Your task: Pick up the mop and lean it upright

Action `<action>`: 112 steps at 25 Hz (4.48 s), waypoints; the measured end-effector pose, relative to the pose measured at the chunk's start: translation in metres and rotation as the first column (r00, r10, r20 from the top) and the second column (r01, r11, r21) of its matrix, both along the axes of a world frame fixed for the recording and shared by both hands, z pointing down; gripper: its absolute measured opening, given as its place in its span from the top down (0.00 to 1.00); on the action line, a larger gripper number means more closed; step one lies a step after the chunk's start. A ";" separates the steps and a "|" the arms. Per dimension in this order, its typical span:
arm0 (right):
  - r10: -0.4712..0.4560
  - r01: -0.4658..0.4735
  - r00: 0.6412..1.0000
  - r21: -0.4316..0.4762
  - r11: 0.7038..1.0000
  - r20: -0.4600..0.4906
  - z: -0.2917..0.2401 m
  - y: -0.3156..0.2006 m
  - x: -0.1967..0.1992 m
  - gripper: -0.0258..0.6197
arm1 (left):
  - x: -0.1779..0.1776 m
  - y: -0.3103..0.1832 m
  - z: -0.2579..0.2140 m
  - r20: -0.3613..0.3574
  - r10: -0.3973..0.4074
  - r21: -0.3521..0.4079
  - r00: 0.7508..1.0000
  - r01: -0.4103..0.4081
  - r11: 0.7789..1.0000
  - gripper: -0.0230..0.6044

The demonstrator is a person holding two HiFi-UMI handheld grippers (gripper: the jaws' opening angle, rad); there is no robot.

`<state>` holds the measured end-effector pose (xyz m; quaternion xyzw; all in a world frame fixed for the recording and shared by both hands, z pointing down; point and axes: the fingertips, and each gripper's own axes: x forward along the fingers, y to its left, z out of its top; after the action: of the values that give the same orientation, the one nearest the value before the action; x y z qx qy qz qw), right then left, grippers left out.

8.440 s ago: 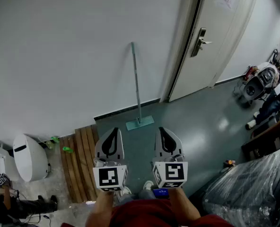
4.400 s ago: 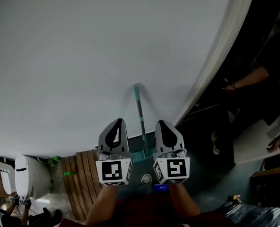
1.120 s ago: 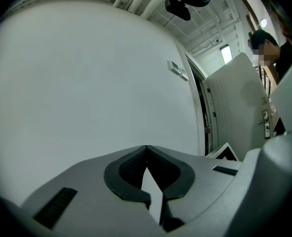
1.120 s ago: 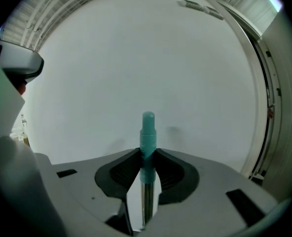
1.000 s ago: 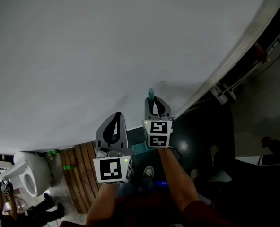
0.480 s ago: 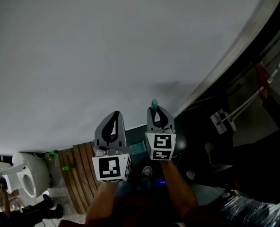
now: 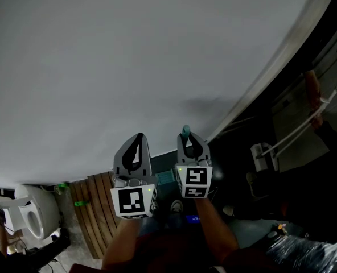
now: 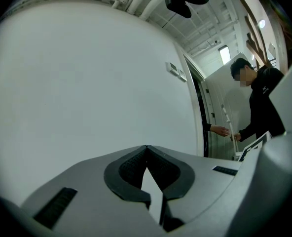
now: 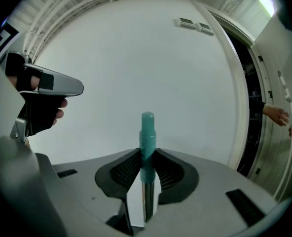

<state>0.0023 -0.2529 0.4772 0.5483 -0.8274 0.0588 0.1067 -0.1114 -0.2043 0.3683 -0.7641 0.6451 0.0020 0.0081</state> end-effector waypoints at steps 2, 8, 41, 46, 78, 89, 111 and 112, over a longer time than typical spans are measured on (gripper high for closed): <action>0.001 0.000 1.000 0.010 1.000 -0.002 -0.008 0.004 0.003 0.80 | 0.001 0.004 -0.004 0.002 -0.001 -0.001 1.000 0.001 1.000 0.94; 0.006 -0.007 1.000 0.033 0.999 0.012 -0.010 0.013 0.010 0.80 | 0.004 0.003 0.001 0.003 0.003 0.011 1.000 -0.003 1.000 0.94; -0.010 -0.015 0.995 0.251 0.968 0.099 -0.119 0.040 0.018 0.80 | 0.005 0.000 -0.017 -0.020 0.043 0.084 0.999 -0.041 0.996 0.94; -0.004 -0.022 0.995 0.248 0.968 0.102 -0.117 0.038 0.021 0.80 | 0.000 -0.001 -0.017 -0.015 0.028 0.086 0.999 -0.027 0.996 0.94; 0.013 -0.027 0.997 0.171 0.985 0.082 -0.078 0.029 0.015 0.80 | 0.004 -0.001 -0.025 -0.024 0.033 0.099 0.999 -0.031 0.995 0.94; 0.041 -0.047 0.997 0.101 0.994 0.061 -0.031 0.022 0.021 0.80 | 0.010 0.000 -0.021 0.016 0.039 0.096 0.999 -0.041 0.995 0.94; 0.040 -0.042 0.999 0.039 0.998 0.030 0.023 -0.001 0.010 0.80 | 0.005 -0.003 -0.009 0.028 0.020 0.085 0.999 -0.022 0.996 0.94; 0.044 -0.045 0.999 0.038 0.998 0.031 0.023 -0.004 0.010 0.80 | 0.005 -0.003 -0.010 0.028 0.019 0.084 0.999 -0.022 0.996 0.94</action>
<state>0.0125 -0.2574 0.4999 0.5676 -0.8175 0.0532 0.0824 -0.1062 -0.2076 0.3586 -0.7696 0.6364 0.0189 0.0489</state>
